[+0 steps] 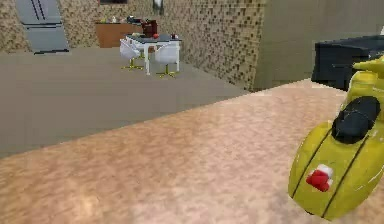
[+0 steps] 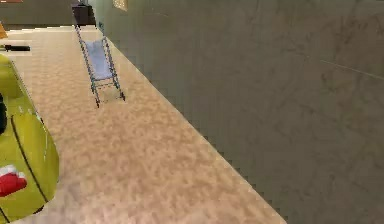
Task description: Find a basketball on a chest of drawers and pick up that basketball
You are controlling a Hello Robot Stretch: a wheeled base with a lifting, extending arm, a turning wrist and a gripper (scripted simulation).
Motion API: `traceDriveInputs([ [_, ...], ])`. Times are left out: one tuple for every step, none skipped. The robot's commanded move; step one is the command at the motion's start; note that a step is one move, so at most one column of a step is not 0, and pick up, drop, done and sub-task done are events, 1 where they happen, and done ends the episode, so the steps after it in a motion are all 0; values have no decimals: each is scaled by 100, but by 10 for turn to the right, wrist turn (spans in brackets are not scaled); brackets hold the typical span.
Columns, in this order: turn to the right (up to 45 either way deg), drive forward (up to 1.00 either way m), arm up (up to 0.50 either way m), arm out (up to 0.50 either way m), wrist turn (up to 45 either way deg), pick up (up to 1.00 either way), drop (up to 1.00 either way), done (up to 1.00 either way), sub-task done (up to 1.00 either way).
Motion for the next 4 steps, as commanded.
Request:
traceDriveInputs([
  [0,90,0,0,0,0,0,0,0],
  [360,0,0,0,0,0,0,0,0],
  [0,5,0,0,0,0,0,0,0],
  [-60,0,0,0,0,0,0,0,0],
])
